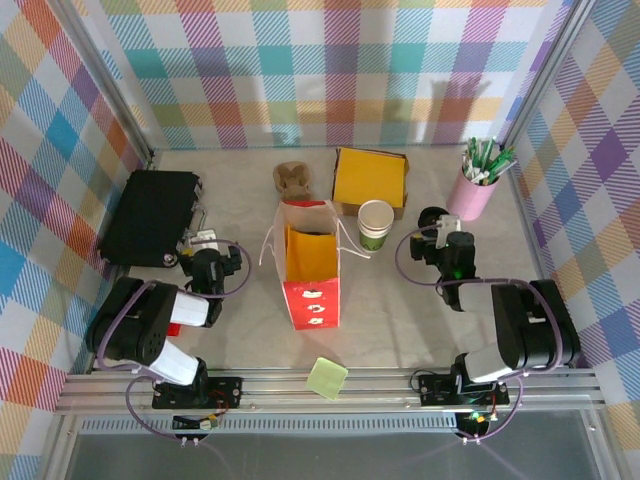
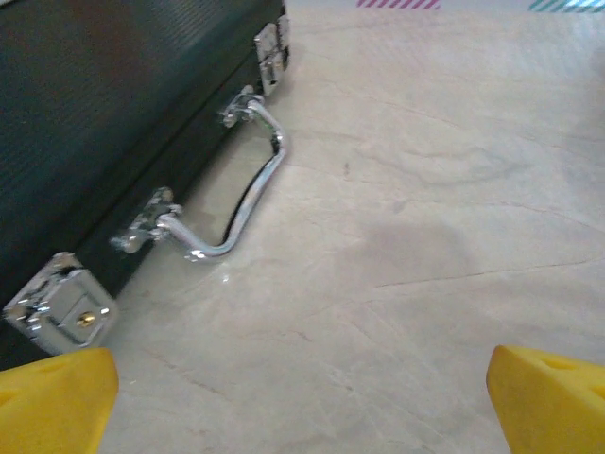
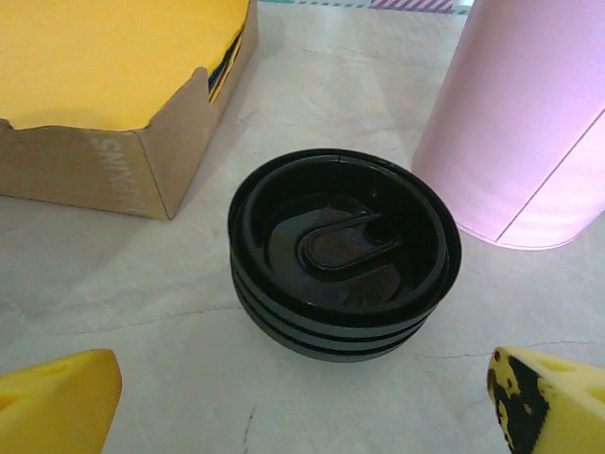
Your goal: Pack the takeout coffee
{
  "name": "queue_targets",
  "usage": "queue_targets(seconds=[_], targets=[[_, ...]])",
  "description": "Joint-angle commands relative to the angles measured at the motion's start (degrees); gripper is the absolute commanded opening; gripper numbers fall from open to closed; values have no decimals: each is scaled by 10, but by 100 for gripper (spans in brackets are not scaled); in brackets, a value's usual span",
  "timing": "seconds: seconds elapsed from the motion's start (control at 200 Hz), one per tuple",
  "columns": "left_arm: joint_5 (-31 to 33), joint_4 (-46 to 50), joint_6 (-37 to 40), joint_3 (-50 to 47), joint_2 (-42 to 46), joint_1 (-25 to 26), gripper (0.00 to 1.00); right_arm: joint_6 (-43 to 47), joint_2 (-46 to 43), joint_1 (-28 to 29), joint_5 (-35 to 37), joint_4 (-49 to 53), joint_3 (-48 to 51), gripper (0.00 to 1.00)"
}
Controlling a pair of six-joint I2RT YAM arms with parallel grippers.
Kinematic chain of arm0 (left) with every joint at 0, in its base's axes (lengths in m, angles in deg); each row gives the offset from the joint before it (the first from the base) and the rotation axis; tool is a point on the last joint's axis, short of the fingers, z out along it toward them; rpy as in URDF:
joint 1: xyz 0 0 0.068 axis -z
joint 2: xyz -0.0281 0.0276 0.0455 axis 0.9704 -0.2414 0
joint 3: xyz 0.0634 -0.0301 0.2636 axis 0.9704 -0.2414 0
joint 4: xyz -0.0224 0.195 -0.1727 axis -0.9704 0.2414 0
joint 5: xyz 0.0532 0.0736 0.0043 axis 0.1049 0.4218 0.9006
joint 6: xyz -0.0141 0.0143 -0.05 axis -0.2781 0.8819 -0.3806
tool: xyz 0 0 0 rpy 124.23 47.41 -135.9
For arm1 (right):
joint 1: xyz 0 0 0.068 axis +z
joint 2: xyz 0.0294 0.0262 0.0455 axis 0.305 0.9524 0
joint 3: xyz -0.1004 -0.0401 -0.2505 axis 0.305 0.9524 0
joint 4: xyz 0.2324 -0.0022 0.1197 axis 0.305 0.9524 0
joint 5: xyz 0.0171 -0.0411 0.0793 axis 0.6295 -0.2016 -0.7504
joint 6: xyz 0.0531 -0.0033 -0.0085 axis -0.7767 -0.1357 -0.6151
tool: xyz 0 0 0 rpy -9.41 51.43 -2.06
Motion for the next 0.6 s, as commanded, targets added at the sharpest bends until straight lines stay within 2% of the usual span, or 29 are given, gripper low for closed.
queue_targets(seconds=[0.0, 0.03, 0.055, 0.595], targets=[[-27, -46, 11, 27, -19, -8, 100, -22, 26, -25, -76, -68, -9, 99], [-30, 17, 4, 48, -8, -10, 100, -22, 41, -27, -83, -82, -12, 99], [-28, 34, 4, 64, -15, -10, 100, -25, 35, -31, -89, -59, -15, 99], [-42, 35, 4, 69, -18, -16, 100, -32, 33, -44, -105, -40, -25, 99]])
